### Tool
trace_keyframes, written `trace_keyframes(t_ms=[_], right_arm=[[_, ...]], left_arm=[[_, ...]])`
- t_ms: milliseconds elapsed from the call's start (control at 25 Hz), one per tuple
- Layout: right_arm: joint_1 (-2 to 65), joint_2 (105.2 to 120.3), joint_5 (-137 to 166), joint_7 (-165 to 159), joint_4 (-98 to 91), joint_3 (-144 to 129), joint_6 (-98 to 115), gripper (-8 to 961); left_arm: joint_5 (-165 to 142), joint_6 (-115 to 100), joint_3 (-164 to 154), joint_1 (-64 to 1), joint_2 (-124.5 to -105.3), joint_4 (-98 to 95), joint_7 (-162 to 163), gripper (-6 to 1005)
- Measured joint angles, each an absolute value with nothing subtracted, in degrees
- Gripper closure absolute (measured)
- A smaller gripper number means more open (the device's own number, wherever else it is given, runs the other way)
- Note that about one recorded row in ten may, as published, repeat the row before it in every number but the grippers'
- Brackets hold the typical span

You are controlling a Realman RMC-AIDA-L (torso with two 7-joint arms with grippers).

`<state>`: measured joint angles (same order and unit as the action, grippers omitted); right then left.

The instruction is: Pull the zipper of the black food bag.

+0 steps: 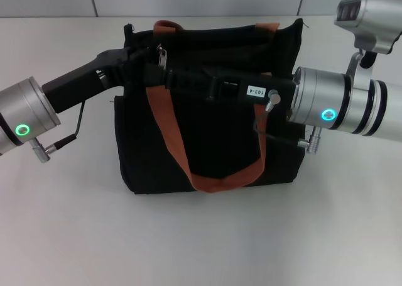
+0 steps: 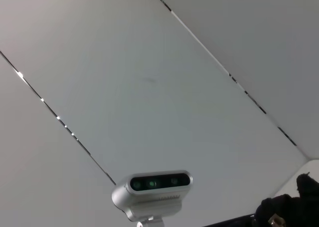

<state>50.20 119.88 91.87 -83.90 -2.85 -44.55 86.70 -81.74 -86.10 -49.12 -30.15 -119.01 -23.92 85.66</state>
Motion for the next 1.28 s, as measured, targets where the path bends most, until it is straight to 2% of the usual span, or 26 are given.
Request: trace_keyframes(t_ms=[360,800,920,1280], right_arm=[[50.02,119.89,91.82,-83.33,-2.91,-44.18,86.73,274],[49.96,119.89,91.67,-83.63,-2.90,-44.08,86.29,737],[49.84,119.89,91.57,-83.67,-2.87,-44.08,86.29,934],[48.04,119.89,91.14,-86.15,-3.87,-44.20,86.31,954]], left_arm=[[-81.73,-86.62,-49.25,-30.25,-118.99,-23.88,85.61,967],[-81.91,-87.02,-49.32,-30.39,-119.10,-23.81,85.60,967],[-81.86,-87.02,-49.32,-30.40,-119.10,-23.81,85.60,967],[-81.91,-87.00,-49.30,-30.29,-119.08,-23.82,85.53,967]])
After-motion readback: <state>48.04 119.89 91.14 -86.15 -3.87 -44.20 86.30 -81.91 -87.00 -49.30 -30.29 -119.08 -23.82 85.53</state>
